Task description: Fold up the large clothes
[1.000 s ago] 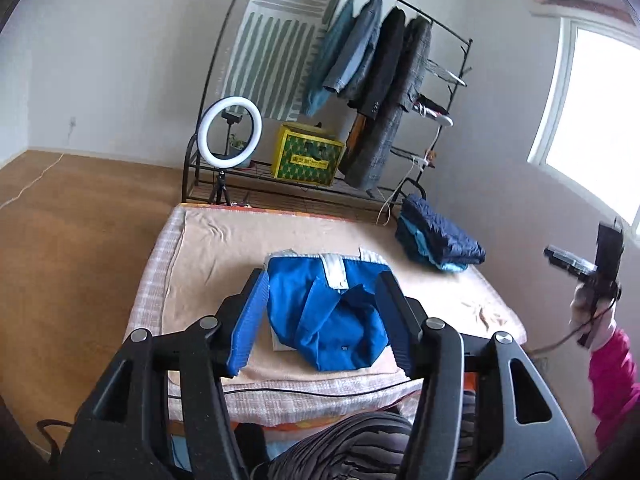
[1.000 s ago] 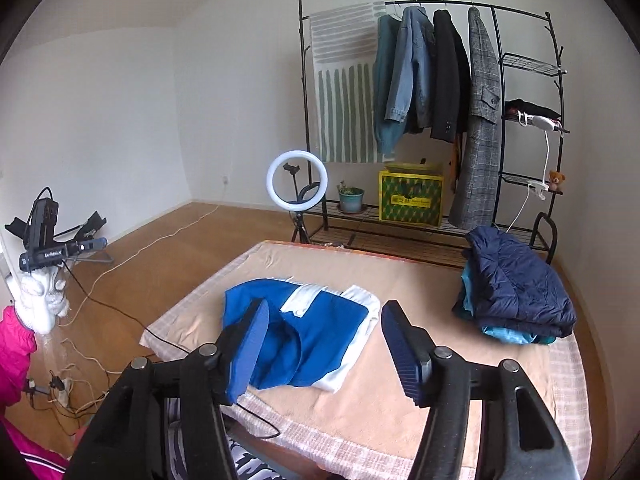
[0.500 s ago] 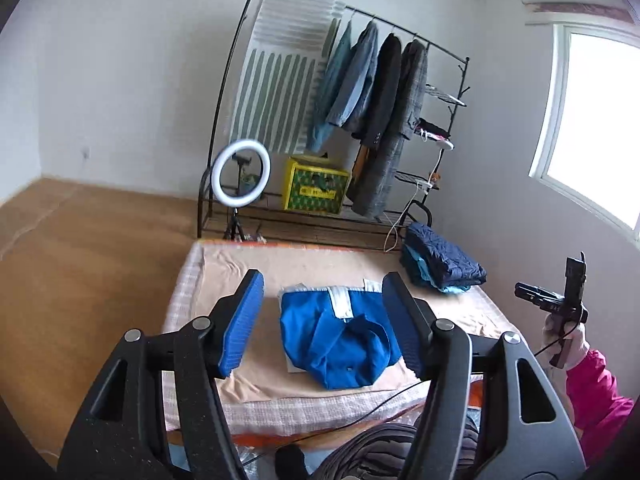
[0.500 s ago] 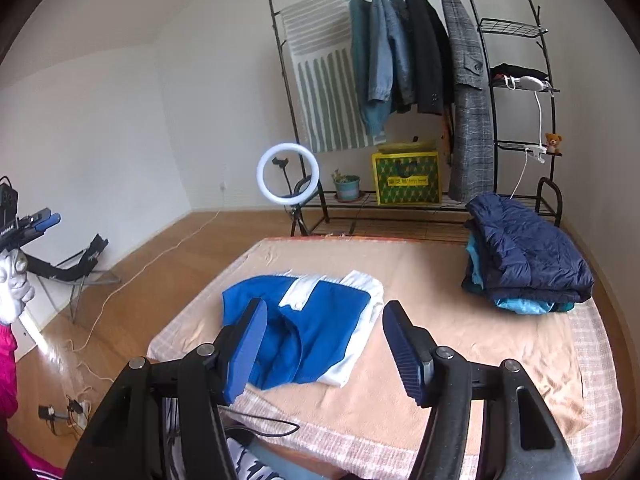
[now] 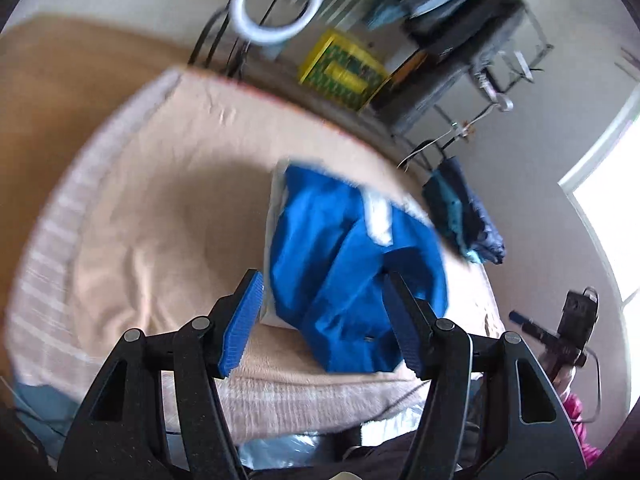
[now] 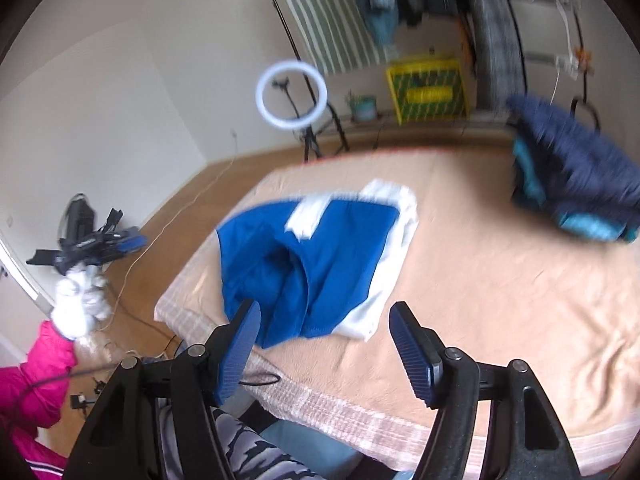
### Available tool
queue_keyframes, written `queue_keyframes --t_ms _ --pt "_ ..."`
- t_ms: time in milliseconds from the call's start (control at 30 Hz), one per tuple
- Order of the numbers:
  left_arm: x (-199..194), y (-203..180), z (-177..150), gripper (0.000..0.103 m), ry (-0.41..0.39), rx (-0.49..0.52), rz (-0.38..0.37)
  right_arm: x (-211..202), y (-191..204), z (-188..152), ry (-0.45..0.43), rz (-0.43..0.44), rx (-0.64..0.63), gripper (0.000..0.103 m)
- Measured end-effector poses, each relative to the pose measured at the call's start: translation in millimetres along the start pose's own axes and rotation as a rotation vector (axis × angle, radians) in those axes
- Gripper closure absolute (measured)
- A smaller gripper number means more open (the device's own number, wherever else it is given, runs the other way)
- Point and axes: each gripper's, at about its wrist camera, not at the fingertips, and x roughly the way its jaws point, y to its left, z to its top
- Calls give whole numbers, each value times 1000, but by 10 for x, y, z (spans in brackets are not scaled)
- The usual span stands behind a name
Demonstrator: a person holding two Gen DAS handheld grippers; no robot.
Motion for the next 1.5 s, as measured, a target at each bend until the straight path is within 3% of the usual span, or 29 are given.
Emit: queue_keyframes --t_ms 200,367,433,500,567,600,633,767,833,900,1000,1033,1133,1200,1267,1333,1367,1400,1467,1500 --pt "764 405 -14 39 76 -127 -66 771 -170 -127 103 73 88 34" --pt "1026 464 -27 41 109 -153 -119 1131 -229 -210 133 111 140 34" --pt "1077 474 -23 61 116 -158 -133 1215 -244 -209 123 119 161 35" --pt "1126 475 -19 88 130 -158 -117 1289 -239 -212 123 136 174 38" --pt "1130 479 -24 98 136 -176 -129 1329 -213 -201 121 115 158 48" --pt "1100 486 -40 100 129 -198 -153 1312 -204 -193 126 116 155 70" --pt "1052 502 -52 101 123 -215 -170 1320 -214 -178 138 127 164 99" --pt "801 432 -206 102 99 -289 -301 1101 -226 -73 94 141 188 103" --pt "805 400 -344 102 120 -264 -272 945 -233 -55 50 171 208 103" --pt "961 495 -474 103 173 -257 -187 882 -288 -131 25 205 247 103" --pt "1074 770 -553 103 172 -370 -211 1122 -365 -330 113 131 264 103" --pt "1043 757 -540 103 162 -361 -208 1180 -408 -384 127 112 280 103" --pt "912 592 -496 103 162 -274 -203 1152 -532 -409 86 176 361 103" --pt "821 478 -450 103 178 -186 -164 1082 -506 -370 66 224 351 102" --pt "736 434 -439 103 187 -153 -142 1018 -436 -353 92 196 306 91" --pt "624 444 -388 101 185 -150 -131 955 -400 -372 109 164 262 55" --pt "571 446 -338 92 171 -151 -121 904 -394 -395 103 138 244 53" --pt "546 428 -273 72 155 -153 -115 869 -398 -402 99 118 236 54" --pt "481 441 -107 43 106 -165 -102 779 -464 -367 66 77 240 54" --pt "469 448 -29 42 82 -175 -105 747 -506 -314 46 76 250 54"
